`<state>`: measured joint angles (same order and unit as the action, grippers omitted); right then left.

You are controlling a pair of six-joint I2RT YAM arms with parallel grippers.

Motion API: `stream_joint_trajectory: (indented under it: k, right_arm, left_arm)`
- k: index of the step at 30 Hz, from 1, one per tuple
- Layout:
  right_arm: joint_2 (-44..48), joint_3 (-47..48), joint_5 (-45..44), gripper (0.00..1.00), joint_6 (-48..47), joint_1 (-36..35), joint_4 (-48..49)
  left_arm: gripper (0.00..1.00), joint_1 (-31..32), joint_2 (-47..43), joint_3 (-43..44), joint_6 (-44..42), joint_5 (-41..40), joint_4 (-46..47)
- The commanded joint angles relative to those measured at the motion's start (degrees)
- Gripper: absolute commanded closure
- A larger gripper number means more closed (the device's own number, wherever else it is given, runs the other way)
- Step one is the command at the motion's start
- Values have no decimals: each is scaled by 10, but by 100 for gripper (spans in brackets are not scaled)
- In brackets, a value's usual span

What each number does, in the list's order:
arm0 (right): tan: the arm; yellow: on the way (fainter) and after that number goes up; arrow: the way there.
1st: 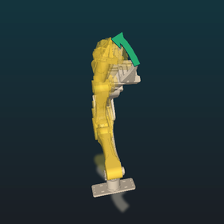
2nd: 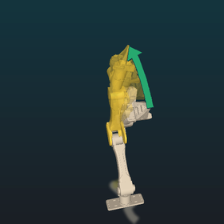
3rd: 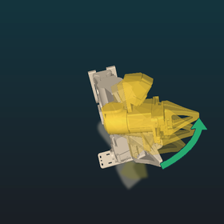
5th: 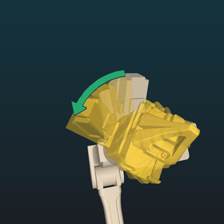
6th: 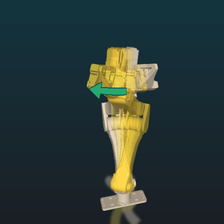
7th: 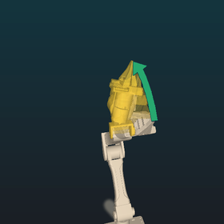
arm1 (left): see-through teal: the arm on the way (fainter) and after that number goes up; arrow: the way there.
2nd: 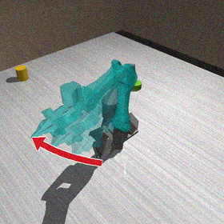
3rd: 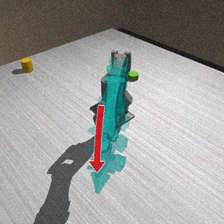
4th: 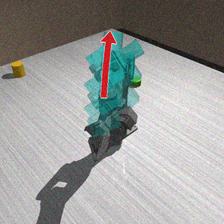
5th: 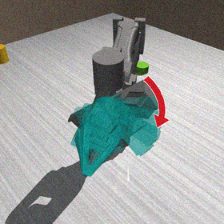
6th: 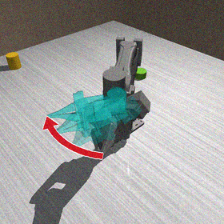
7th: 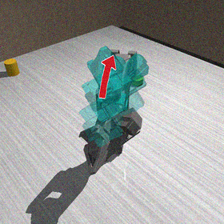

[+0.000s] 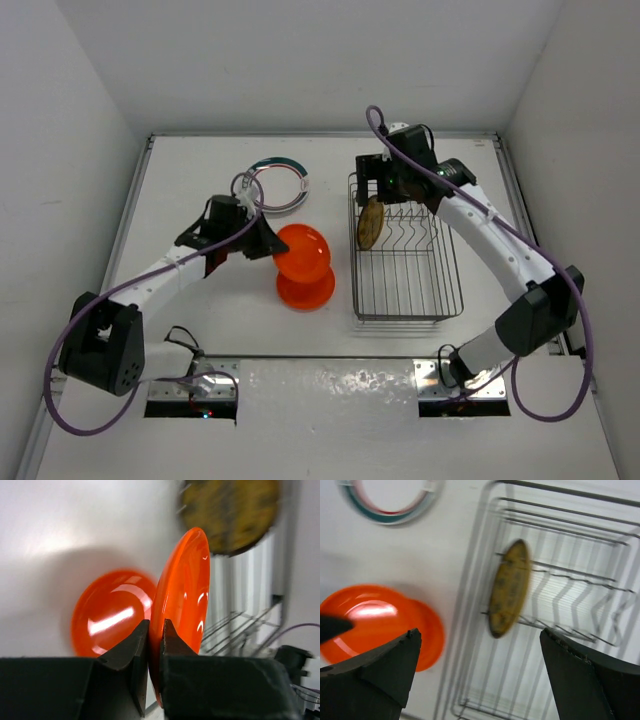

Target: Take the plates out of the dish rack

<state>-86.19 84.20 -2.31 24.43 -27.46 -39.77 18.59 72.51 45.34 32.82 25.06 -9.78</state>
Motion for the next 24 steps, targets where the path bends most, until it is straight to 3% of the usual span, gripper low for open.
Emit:
stream_joint_trajectory:
  k: [1,5,8,9,10,12,13,16,17,18,20,21,24]
  right_arm:
    - [-38,29,-173,1,-16,3,-71]
    - [-83,32,-214,1,-19,3,-73]
    - [-121,55,-253,1,-28,2,-87]
    - [-151,76,-261,1,-28,2,-94]
    - [-178,93,-268,1,-29,3,-106]
    - [-198,102,-270,4,-30,3,-110]
    - [-205,104,-272,6,-29,2,-108]
    - [-225,104,-270,28,-27,2,-98]
    - [-228,103,-263,39,-25,1,-95]
    - [-231,99,-260,58,-24,1,-90]
    - [-235,97,-256,69,-18,0,-82]
    - [-235,98,-248,79,-14,-1,-81]
    - [-230,107,-261,92,-11,-9,-87]
  left_arm:
    - [100,1,7,-49,10,-34,24]
    - [99,1,38,-77,8,-8,63]
    - [72,5,67,-83,7,-5,65]
    - [50,7,70,-83,6,-14,59]
    - [21,15,69,-82,1,-45,40]
    - [0,23,61,-76,-4,-85,-13]
    - [0,29,44,-70,-6,-106,-30]
    - [0,31,-7,-51,-12,-182,-102]
    - [0,31,-20,-43,-14,-200,-122]
    - [0,31,-48,-27,-17,-236,-156]
    - [0,31,-75,-12,-22,-256,-181]
    - [0,31,-96,5,-28,-279,-203]
    - [0,31,-124,39,-36,-300,-238]
